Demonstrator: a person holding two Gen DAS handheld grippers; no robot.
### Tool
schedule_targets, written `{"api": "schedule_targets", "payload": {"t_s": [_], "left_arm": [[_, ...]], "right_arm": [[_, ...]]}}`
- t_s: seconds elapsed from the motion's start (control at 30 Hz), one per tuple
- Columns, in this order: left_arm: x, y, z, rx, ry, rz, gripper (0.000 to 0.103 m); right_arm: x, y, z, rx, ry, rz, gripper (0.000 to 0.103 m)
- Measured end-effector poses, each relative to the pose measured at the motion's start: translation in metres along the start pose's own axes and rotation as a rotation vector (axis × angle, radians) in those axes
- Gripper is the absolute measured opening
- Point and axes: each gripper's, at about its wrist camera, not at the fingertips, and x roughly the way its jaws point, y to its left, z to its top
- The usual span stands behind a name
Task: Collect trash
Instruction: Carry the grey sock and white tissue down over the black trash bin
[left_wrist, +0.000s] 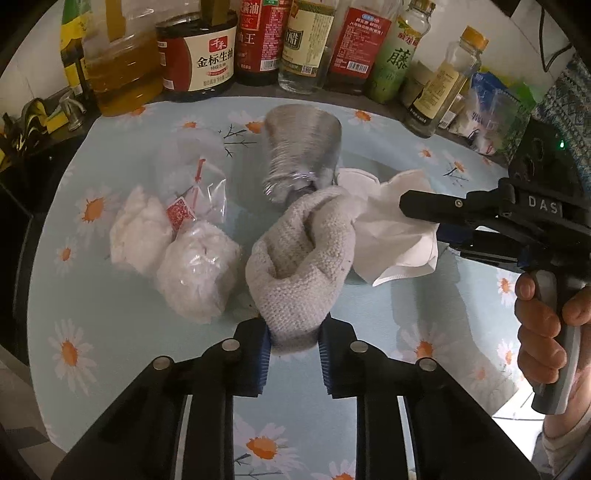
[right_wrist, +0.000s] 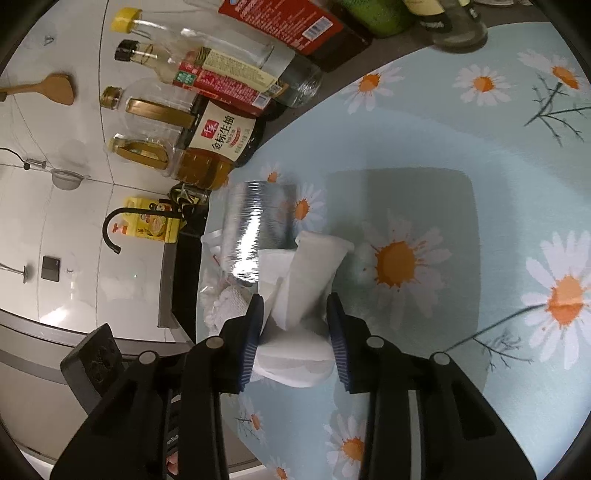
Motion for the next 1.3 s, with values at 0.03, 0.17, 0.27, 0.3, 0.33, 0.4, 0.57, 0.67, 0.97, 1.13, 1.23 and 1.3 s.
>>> {"api": "schedule_targets", "payload": {"t_s": [0.03, 0.17, 0.27, 0.3, 0.33, 0.4, 0.57, 0.67, 0.97, 1.13, 1.23, 1.3], "left_arm": [[-0.001, 0.001, -0.002, -0.005, 0.001, -0.013, 0.020], [-0.009, 0.006, -0.011, -0.005, -0.009, -0.031, 0.019], [-0.016, 0.009, -0.015, 0.000, -0.019, -0.043, 0.019], [-0.019, 0.011, -0.017, 0.003, -0.023, -0.049, 0.019], [-0.021, 0.012, -0.018, 0.006, -0.026, -0.056, 0.019], [-0.030, 0.014, -0.022, 0.024, -0.039, -0.066, 0.019], [-0.049, 0.019, -0.031, 0.070, -0.064, -0.102, 0.019], [-0.061, 0.025, -0.038, 0.099, -0.074, -0.120, 0.019], [-0.089, 0.059, -0.070, 0.141, -0.079, -0.154, 0.019], [-0.100, 0.077, -0.087, 0.151, -0.076, -0.171, 0.019], [-0.106, 0.087, -0.098, 0.162, -0.071, -0.183, 0.019], [-0.109, 0.095, -0.106, 0.170, -0.067, -0.192, 0.019]], "right_arm": [[-0.002, 0.000, -0.002, 0.000, -0.006, -0.001, 0.037], [-0.009, 0.003, -0.011, -0.007, -0.021, -0.015, 0.037], [-0.013, 0.007, -0.020, -0.016, -0.034, -0.034, 0.036], [-0.014, 0.008, -0.024, -0.017, -0.040, -0.042, 0.036], [-0.015, 0.009, -0.027, -0.018, -0.044, -0.046, 0.036], [-0.018, 0.012, -0.035, -0.018, -0.055, -0.060, 0.037], [-0.024, 0.026, -0.060, -0.019, -0.094, -0.107, 0.037], [-0.029, 0.036, -0.078, -0.017, -0.120, -0.132, 0.037], [-0.029, 0.075, -0.133, -0.035, -0.175, -0.210, 0.037], [-0.019, 0.098, -0.165, -0.048, -0.183, -0.241, 0.037], [-0.012, 0.112, -0.184, -0.066, -0.188, -0.276, 0.037], [-0.008, 0.119, -0.196, -0.068, -0.187, -0.287, 0.037]]}}
